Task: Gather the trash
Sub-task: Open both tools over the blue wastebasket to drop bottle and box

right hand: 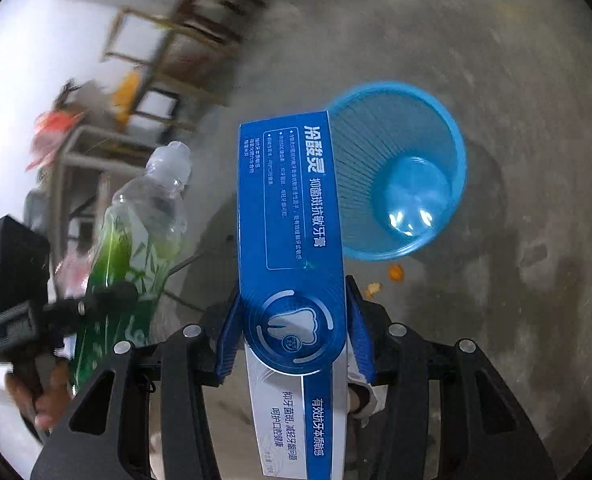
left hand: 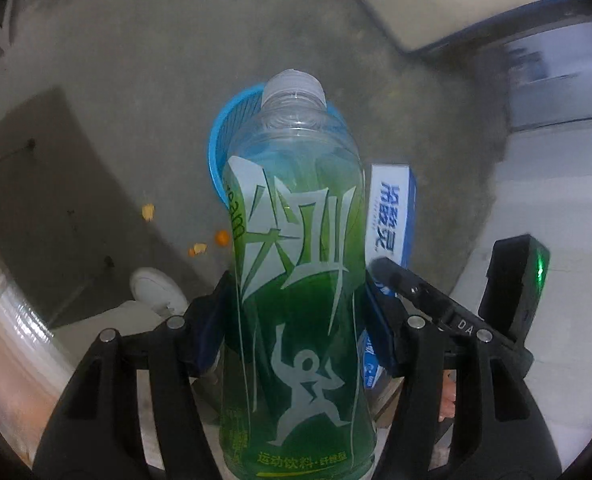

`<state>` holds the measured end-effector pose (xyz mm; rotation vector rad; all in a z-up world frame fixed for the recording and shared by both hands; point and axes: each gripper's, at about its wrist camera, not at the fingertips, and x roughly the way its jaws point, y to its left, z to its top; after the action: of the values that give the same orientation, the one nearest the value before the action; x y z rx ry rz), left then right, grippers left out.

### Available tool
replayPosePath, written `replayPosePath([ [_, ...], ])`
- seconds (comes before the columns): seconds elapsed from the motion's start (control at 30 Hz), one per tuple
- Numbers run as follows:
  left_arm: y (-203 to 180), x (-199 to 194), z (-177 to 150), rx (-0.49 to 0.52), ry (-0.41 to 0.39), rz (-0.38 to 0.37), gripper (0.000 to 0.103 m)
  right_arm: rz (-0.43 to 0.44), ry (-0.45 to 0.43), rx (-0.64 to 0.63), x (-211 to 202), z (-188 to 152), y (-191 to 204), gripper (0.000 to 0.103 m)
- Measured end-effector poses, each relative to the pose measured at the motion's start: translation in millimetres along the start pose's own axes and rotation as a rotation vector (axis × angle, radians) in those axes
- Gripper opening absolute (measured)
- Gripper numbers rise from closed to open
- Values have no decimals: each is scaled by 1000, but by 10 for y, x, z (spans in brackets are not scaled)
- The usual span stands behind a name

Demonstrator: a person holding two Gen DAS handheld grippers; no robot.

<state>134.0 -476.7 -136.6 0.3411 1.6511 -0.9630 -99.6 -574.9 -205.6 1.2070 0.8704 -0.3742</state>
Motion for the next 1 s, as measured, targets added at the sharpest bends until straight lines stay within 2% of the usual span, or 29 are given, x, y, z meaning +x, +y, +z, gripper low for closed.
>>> replayPosePath([
  [0.1,-106,411,340,-21,59,52,59,-18,22,104,320,368,-251,47],
  [0.13,-119,488,394,-24,60,64,63,-18,32,134,399,458,-361,48],
  [0.17,-184,536,440,-28,49,78,69,-26,34,161,479,546,-416,49],
  [0.27,-245,519,574,-52,-16,105,75,-90,46,165,763,741,-538,58],
  [0.37,-195,389,528,-42,-24,84,75,-138,71,159,925,821,-676,59],
  [0.5,-135,113,312,10,-64,127,75,-209,103,87,1125,827,-620,59],
  [0.67,-98,-112,262,9,-100,108,75,-308,128,2,1338,753,-594,59],
  [0.87,-18,-475,154,19,-170,92,75,-311,101,-29,1241,692,-565,59],
  [1.0,-3,-884,-12,39,-247,64,75,-306,48,-80,936,645,-408,59],
])
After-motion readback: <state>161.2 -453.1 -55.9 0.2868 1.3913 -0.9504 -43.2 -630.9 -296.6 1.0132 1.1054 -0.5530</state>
